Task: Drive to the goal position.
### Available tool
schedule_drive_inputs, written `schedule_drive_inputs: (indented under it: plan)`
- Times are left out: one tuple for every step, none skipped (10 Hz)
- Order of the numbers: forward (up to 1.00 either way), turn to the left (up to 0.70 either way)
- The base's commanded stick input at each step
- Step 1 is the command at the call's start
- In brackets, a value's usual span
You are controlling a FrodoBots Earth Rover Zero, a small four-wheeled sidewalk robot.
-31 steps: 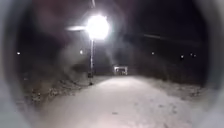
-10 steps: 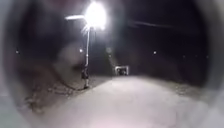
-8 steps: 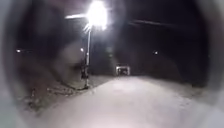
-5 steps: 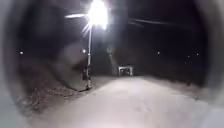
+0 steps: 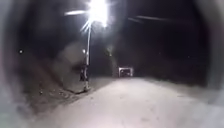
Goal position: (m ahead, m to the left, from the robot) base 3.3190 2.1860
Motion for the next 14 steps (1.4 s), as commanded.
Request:
schedule_drive_inputs:
  plan:
    - [0.7,0.0]
    - [0.7,0.0]
    - [0.7,0.0]
    - [0.7,0.0]
    - [0.7,0.0]
    - [0.7,0.0]
    - [0.7,0.0]
    - [0.7,0.0]
    - [0.7,0.0]
    - [0.7,0.0]
    - [0.7,0.0]
    - [0.7,0.0]
    - [0.7,0.0]
    - [0.7,0.0]
